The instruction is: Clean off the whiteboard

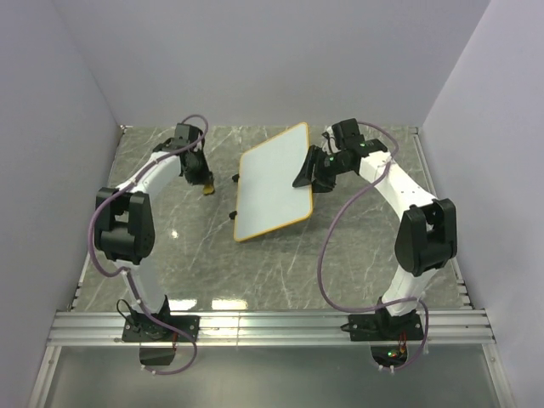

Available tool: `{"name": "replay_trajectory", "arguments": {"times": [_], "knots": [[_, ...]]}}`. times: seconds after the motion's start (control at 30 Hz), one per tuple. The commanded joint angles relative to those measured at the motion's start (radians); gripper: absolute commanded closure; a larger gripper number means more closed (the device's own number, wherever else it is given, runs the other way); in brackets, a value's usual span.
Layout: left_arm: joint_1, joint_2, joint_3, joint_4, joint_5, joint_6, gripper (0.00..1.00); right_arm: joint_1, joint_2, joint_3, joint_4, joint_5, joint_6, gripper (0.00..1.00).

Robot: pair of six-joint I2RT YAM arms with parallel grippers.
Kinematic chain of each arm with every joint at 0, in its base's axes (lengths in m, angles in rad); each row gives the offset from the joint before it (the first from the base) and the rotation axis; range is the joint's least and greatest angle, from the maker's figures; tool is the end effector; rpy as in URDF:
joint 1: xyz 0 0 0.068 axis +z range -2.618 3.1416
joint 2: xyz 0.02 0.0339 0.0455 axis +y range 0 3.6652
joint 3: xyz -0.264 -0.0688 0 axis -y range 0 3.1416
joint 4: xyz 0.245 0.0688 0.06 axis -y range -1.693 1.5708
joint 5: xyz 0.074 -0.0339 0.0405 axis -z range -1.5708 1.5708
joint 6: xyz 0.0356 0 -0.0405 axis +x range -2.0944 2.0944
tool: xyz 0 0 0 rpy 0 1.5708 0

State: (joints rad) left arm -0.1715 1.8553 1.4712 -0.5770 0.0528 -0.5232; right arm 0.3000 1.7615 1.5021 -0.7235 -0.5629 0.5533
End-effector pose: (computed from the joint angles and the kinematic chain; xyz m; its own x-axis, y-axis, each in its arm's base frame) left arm 0.4002 -0.0712 0.2409 -0.7998 -0.3679 -0.4744 -0.2302 0.9178 -0.3236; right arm 0.3574 0.1304 0.2812 -0.9563 0.1694 -0.2385 -0.0355 0.7422 0.6692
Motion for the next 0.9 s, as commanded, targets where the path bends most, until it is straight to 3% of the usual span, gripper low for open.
{"name": "replay_trajectory", "arguments": {"times": [0.0,0.1,0.17,0.2,0.4,0.47,0.5,0.6,0.87], "knots": [[0.009,-0.106,-0.064,-0.027,-0.123,0.057,0.98,0.005,-0.095,-0.008,0.006,0.020,-0.007,0.38],[0.009,-0.125,-0.123,-0.024,-0.163,0.065,0.92,0.005,-0.134,-0.006,-0.019,0.040,-0.015,0.18],[0.010,-0.131,-0.165,-0.014,-0.177,0.066,0.87,0.002,-0.158,-0.002,-0.034,0.055,-0.024,0.15],[0.009,-0.134,-0.181,-0.006,-0.179,0.069,0.78,0.005,-0.189,0.000,-0.048,0.064,-0.027,0.09],[0.009,-0.146,-0.282,0.035,-0.194,0.071,0.40,0.004,-0.328,-0.009,-0.105,0.129,-0.049,0.05],[0.009,-0.148,-0.310,0.040,-0.195,0.068,0.33,0.002,-0.364,-0.031,-0.114,0.152,-0.055,0.05],[0.009,-0.151,-0.319,0.043,-0.195,0.066,0.22,0.004,-0.402,-0.040,-0.125,0.161,-0.056,0.04],[0.009,-0.168,-0.347,0.049,-0.195,0.049,0.03,0.002,-0.480,-0.080,-0.139,0.192,-0.061,0.03],[0.001,-0.341,-0.278,0.006,-0.081,-0.020,0.01,0.002,-0.762,-0.219,-0.076,0.270,-0.044,0.02]]}}
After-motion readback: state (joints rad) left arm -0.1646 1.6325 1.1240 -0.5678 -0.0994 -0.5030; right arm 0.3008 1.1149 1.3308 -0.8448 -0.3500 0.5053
